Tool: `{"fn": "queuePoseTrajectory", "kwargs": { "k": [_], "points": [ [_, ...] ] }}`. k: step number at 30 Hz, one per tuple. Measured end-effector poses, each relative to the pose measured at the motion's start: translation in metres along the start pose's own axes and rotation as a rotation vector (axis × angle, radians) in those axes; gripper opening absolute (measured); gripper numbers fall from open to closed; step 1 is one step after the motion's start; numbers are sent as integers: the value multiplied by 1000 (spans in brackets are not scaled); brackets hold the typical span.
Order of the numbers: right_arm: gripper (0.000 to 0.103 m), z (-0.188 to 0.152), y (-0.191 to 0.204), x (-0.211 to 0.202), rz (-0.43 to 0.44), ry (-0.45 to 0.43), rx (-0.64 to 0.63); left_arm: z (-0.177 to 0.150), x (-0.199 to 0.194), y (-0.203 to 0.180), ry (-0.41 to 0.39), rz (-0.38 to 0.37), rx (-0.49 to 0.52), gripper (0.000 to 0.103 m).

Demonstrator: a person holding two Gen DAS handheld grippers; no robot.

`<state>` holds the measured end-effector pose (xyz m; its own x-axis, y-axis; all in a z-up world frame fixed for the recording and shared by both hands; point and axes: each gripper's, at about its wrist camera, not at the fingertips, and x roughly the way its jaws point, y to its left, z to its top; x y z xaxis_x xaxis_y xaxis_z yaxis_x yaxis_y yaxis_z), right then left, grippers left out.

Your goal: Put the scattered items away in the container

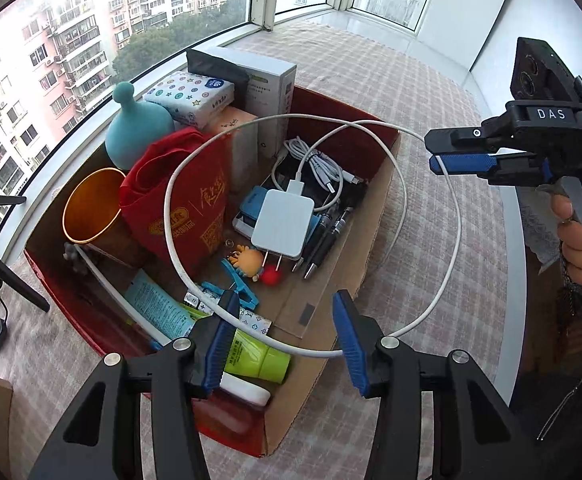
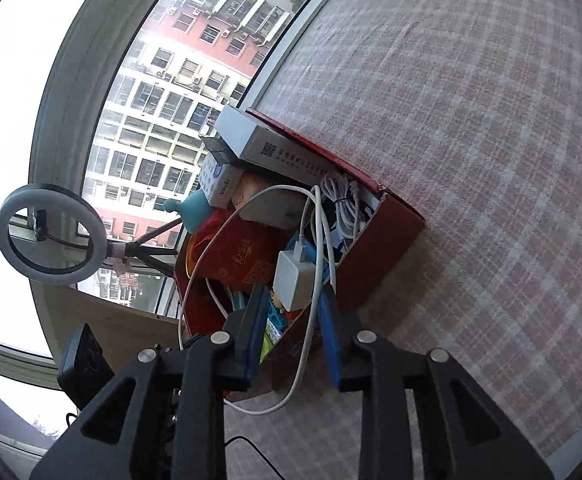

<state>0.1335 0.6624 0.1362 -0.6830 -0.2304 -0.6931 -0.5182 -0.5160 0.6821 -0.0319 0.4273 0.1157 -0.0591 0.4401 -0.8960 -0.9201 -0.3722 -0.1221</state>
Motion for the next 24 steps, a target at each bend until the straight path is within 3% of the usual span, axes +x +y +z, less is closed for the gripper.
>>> {"fn": "queuePoseTrajectory", "kwargs": {
  "k": [4,8,16,17,19,20,24],
  "points": [
    [42,-12,-9,-3,-35,4,-48,5,12,-7,-5,-12,-4,45],
    [43,-23,-18,9,-18,33,-65,11,7,-5,-22,-21,-23,45],
    [42,-19,-25,27,13,59,-53,7,-37,-2,-107,30,-28,47],
    [40,-18,-25,29,21,65,-48,4,-43,0,-115,40,-32,47],
    [12,-17,-26,33,39,89,-35,-1,-55,4,-132,59,-41,47],
    [8,-16,-26,33,53,107,-21,-6,-61,6,-139,68,-49,47],
    [6,-13,-28,28,116,138,60,-26,-80,18,-165,88,-91,47]
  ]
}}
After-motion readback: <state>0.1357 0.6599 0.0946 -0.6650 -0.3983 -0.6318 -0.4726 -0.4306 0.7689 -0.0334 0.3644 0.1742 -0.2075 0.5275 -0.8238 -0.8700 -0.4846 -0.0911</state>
